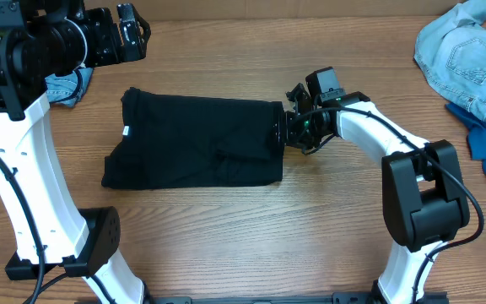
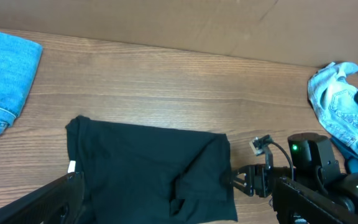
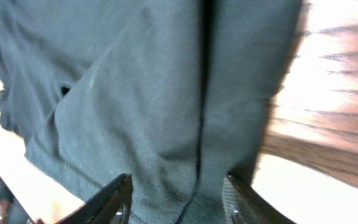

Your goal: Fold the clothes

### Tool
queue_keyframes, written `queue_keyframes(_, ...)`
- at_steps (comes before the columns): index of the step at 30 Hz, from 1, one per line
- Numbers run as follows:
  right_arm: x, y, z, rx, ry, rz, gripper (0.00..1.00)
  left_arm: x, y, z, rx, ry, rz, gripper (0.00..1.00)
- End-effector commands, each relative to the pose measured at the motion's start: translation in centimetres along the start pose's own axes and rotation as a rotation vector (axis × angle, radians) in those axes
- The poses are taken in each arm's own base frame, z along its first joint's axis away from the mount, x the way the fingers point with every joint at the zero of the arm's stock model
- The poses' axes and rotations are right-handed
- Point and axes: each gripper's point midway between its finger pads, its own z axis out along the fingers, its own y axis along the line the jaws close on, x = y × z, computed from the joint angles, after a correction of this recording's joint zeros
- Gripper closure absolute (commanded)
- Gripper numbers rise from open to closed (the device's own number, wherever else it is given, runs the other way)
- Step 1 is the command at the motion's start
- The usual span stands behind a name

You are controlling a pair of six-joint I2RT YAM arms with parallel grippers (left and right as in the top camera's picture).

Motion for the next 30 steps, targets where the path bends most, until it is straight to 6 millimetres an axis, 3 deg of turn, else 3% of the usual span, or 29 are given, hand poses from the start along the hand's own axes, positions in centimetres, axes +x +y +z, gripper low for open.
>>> queue_keyframes(1, 0.5, 2.7, 0.8, -0.037, 0.016, -0.068, 0.59, 0.1, -0.8, -0.7, 0.022, -0.013, 0.031, 0.0)
queue_keyframes(7, 1.3, 4.6, 1.8, -0.051, 0.03, -0.101, 0.78, 0.1, -0.7, -0.7, 0.018, -0.014, 0.032, 0.0)
queue_keyframes(16, -0.5, 8.0, 1.3, -0.209, -0.029, -0.178, 0.86, 0.1, -0.7, -0.7, 0.018, -0.014, 0.039, 0.0)
queue_keyframes(17, -0.6, 7.7, 1.2, -0.194, -0.034, -0.173, 0.76, 0.1, -0.7, -0.7, 0.018, -0.014, 0.044, 0.0)
queue_keyframes(18, -0.9, 7.3, 1.1, -0.174, -0.042, -0.164, 0.61, 0.1, -0.7, -0.7, 0.018, -0.014, 0.049, 0.0)
queue_keyframes(21, -2.3, 4.5, -0.2, -0.099, -0.071, -0.098, 0.43, 0.1, -0.7, -0.7, 0.018, -0.014, 0.054, 0.0)
queue_keyframes(26, -2.4, 1.3, -1.5, -0.063, -0.059, -0.005, 0.42, 0.1, -0.7, -0.7, 0.018, -0.014, 0.054, 0.0)
queue_keyframes(30, -1.7, 1.1, -1.2, -0.032, -0.04, -0.005, 0.42, 0.1, -0.7, -0.7, 0.018, -0.014, 0.054, 0.0)
